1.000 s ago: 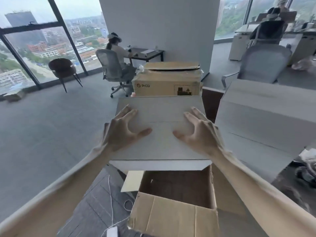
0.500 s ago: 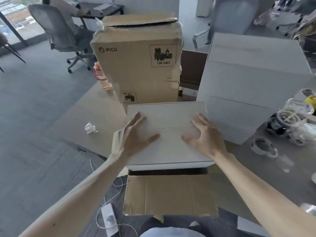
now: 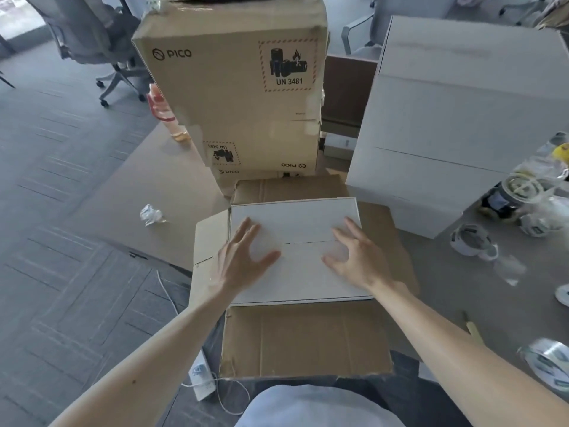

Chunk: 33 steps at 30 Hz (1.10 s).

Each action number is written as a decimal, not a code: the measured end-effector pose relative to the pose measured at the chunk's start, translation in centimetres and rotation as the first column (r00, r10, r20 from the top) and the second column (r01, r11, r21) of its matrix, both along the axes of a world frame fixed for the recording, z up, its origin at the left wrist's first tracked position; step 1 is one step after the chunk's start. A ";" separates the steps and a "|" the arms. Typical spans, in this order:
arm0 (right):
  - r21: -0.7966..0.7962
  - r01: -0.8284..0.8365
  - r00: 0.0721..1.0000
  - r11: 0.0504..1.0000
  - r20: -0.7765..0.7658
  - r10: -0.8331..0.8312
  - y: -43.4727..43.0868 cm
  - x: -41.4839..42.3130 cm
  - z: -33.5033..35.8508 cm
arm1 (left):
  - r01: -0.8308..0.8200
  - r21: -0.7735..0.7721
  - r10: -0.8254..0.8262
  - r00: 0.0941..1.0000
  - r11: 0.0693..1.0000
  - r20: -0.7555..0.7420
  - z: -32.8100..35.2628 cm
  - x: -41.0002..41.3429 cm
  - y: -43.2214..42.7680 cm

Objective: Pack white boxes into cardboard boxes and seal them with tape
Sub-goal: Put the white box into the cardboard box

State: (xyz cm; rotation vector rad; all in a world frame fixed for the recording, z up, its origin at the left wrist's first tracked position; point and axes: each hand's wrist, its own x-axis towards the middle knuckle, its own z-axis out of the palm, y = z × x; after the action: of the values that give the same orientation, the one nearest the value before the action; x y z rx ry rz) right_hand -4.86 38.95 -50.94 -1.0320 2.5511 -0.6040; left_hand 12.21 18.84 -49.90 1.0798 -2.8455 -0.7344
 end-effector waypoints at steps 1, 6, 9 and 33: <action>0.019 -0.010 1.000 1.000 -0.015 0.010 0.1 0.0 -0.3 | 0.012 -0.022 -0.011 0.999 1.000 0.035 -0.6 0.1 -0.2; 0.041 -0.032 0.999 0.999 0.008 0.032 1.2 -1.0 -1.9 | 0.087 -0.052 -0.081 0.990 0.995 0.114 -2.3 0.2 -1.2; -0.033 0.028 0.999 0.999 -0.025 -0.028 1.9 -2.0 -2.3 | 0.039 -0.019 -0.038 0.999 0.999 0.036 -2.9 0.7 -2.6; -0.054 0.692 0.590 0.720 0.617 -0.520 7.3 -9.7 -0.5 | -0.549 0.354 0.572 0.819 0.757 0.046 -3.8 5.9 -11.8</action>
State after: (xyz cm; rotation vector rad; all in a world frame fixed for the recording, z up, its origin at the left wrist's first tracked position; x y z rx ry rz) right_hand -14.56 46.30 -51.41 0.0761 2.2331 -1.2827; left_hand 18.12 7.04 -53.67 1.7991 -2.1599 -1.1982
